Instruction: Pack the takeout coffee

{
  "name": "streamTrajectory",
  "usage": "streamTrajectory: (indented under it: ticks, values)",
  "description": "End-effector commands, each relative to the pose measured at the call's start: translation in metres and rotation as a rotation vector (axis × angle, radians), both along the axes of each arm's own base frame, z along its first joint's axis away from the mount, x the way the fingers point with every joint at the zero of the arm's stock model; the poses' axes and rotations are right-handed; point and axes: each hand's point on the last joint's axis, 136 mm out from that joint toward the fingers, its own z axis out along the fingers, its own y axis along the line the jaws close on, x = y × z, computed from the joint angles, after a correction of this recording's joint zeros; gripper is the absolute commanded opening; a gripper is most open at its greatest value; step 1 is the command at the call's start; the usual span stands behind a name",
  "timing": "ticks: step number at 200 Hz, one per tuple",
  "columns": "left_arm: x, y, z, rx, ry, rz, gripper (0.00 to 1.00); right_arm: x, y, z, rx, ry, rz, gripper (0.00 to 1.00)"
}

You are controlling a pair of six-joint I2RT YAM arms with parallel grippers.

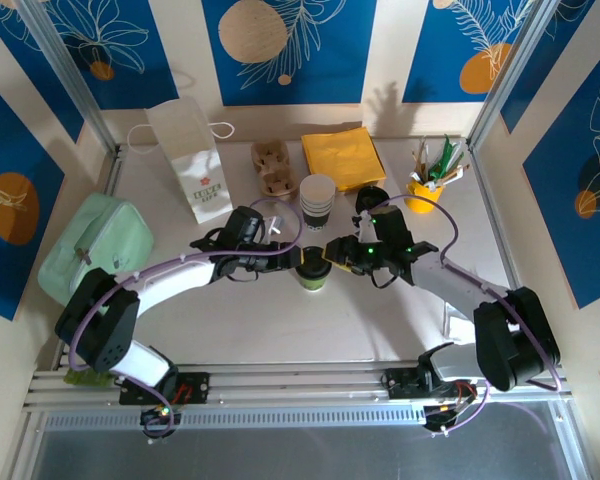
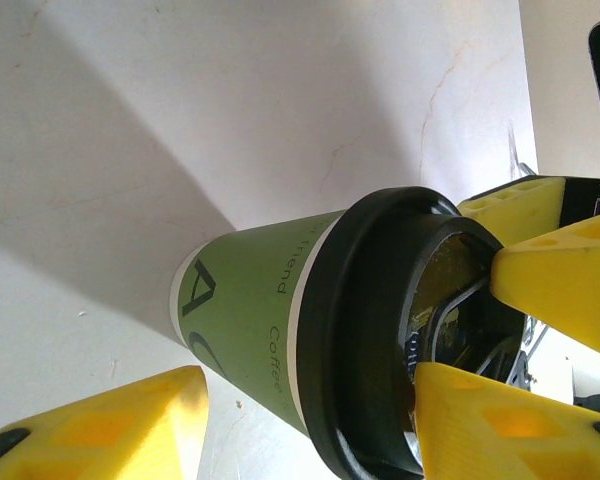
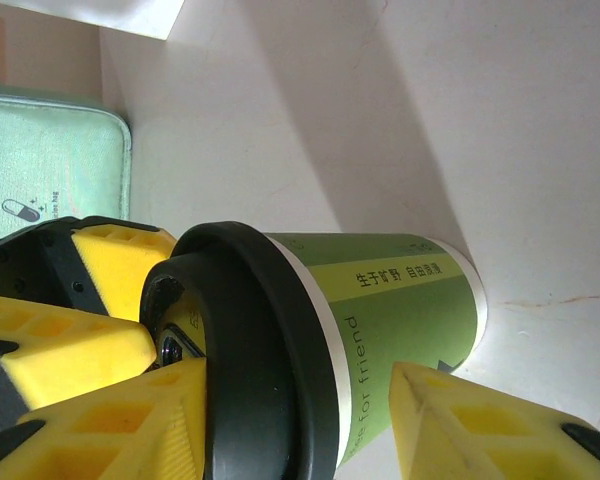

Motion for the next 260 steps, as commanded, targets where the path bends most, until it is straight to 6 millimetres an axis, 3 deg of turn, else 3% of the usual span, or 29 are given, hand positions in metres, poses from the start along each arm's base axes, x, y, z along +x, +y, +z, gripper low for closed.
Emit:
streamTrajectory:
  ticks: [1, 60, 162, 199, 260]
  values:
    - [-0.016, 0.008, -0.017, 0.057, 0.065, -0.017, 0.55, -0.013, -0.011, -0.018, -0.06, 0.07, -0.024, 0.49]
    - [-0.013, -0.011, 0.001, 0.022, 0.04, -0.049, 0.55, -0.008, 0.003, 0.008, -0.017, 0.033, 0.008, 0.5]
    - [-0.01, -0.015, 0.02, 0.006, 0.01, -0.055, 0.57, -0.008, 0.002, 0.022, -0.02, 0.01, 0.008, 0.5]
    - [-0.012, -0.015, 0.014, 0.009, 0.022, -0.058, 0.57, -0.013, -0.001, 0.019, -0.03, 0.009, 0.0, 0.5]
    - [-0.012, -0.011, -0.014, 0.045, 0.085, -0.019, 0.56, -0.019, -0.004, -0.007, -0.062, 0.072, 0.001, 0.5]
